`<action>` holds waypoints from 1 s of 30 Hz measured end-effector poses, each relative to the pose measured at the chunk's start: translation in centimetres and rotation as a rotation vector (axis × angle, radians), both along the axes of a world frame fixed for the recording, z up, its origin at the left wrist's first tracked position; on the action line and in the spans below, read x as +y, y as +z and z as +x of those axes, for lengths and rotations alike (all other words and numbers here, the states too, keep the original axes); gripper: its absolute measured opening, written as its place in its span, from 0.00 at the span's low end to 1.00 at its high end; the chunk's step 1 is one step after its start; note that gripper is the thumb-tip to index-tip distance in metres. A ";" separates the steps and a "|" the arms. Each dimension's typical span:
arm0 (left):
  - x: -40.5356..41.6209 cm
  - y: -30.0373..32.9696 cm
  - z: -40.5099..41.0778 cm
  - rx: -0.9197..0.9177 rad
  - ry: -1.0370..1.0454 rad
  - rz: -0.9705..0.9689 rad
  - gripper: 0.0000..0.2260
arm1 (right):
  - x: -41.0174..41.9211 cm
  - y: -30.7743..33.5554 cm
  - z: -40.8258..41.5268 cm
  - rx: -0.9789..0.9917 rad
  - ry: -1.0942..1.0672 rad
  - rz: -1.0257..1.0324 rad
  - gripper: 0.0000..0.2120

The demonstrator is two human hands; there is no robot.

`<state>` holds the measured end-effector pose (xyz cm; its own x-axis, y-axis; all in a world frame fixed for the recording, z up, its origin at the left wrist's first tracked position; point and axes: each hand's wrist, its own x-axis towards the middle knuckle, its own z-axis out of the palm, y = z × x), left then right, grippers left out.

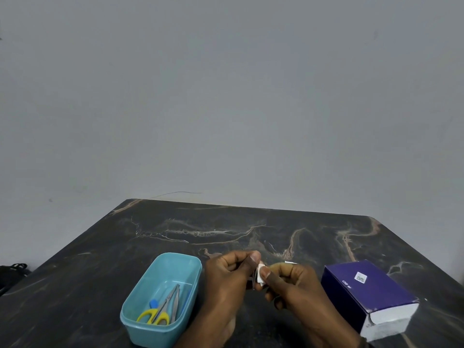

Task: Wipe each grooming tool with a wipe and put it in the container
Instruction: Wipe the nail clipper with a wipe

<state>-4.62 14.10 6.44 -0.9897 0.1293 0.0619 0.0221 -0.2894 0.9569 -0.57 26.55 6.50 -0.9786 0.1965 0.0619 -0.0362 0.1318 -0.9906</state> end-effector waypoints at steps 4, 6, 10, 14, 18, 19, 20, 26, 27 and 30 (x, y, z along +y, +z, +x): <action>-0.1 -0.1 -0.1 -0.031 -0.034 0.041 0.05 | -0.1 0.1 0.1 -0.002 0.008 0.003 0.11; -0.1 -0.1 0.0 -0.055 -0.040 0.068 0.05 | -0.2 0.1 0.1 -0.017 0.029 0.007 0.11; -0.2 0.1 -0.1 -0.092 -0.029 0.097 0.05 | -0.5 0.0 0.2 -0.036 0.110 0.049 0.09; -0.1 0.1 -0.2 -0.094 -0.030 0.104 0.06 | -0.5 0.0 0.1 -0.014 0.110 0.057 0.10; 0.3 -0.2 0.0 -0.112 -0.058 0.123 0.08 | -0.3 -0.1 0.1 0.015 0.079 0.010 0.10; 0.3 -0.2 0.0 -0.114 -0.060 0.125 0.09 | -0.2 0.0 0.2 0.014 0.087 -0.002 0.10; 0.3 -0.2 0.0 -0.115 -0.062 0.129 0.09 | 0.0 0.0 0.2 0.011 0.105 -0.005 0.10; -0.9 1.5 -0.3 -0.123 -0.076 0.210 0.10 | 0.3 0.6 0.5 -0.017 0.247 0.069 0.09; -1.3 2.4 -0.3 -0.111 -0.086 0.259 0.10 | 0.3 0.8 0.5 -0.013 0.236 0.060 0.10; -3.9 5.9 -0.1 -0.012 -0.056 0.403 0.10 | 0.1 1.4 0.9 0.006 0.150 -0.016 0.11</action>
